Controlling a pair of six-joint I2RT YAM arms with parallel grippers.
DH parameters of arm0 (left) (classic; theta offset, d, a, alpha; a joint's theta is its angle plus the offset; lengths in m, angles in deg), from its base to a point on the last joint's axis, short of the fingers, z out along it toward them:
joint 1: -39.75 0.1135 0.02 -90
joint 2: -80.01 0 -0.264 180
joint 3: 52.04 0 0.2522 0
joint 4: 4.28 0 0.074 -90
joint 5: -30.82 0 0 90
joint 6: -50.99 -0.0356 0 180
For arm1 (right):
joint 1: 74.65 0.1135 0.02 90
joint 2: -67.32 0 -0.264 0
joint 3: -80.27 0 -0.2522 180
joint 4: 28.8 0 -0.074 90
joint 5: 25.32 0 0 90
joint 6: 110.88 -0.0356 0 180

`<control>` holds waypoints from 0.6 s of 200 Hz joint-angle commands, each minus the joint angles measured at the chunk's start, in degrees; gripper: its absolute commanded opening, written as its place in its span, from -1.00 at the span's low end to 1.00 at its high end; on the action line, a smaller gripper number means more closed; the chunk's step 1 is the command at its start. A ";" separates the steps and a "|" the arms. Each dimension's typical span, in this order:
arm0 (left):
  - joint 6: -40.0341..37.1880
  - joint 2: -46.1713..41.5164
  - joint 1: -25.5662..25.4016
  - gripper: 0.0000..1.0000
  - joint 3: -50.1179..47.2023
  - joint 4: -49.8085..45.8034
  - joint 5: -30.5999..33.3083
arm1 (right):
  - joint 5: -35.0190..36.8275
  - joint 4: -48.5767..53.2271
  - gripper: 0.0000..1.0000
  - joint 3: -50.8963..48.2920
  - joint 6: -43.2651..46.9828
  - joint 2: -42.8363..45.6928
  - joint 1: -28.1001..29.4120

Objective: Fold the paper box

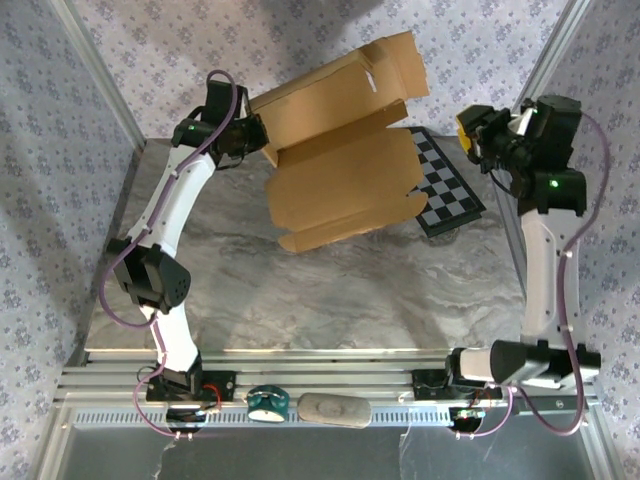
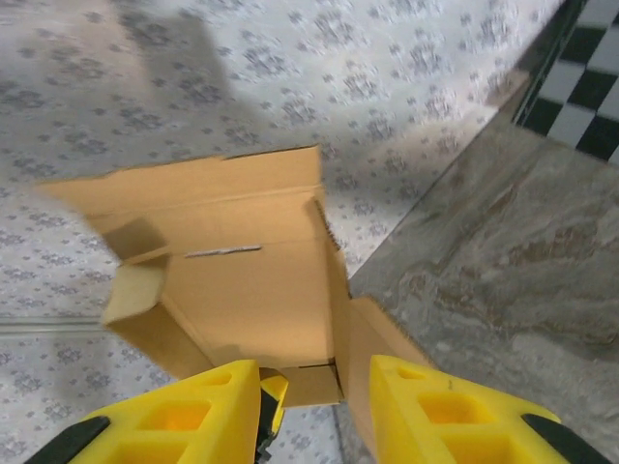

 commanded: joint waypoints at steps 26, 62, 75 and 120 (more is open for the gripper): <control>3.09 -3.22 0.46 -1.00 -0.57 4.32 -6.15 | -9.11 -8.29 -0.23 2.09 -5.87 -10.43 -1.30; 3.29 -3.14 0.57 -1.00 -0.64 4.39 -7.00 | -11.48 -7.98 -0.24 7.30 -5.81 -15.56 -0.26; 3.48 -3.07 0.55 -1.00 -0.79 4.60 -7.26 | -11.90 -7.53 -0.26 9.14 -5.50 -16.71 1.26; 4.18 -2.85 0.55 -1.00 -0.84 5.28 -7.68 | -12.09 -7.18 -0.31 10.35 -5.73 -18.53 5.12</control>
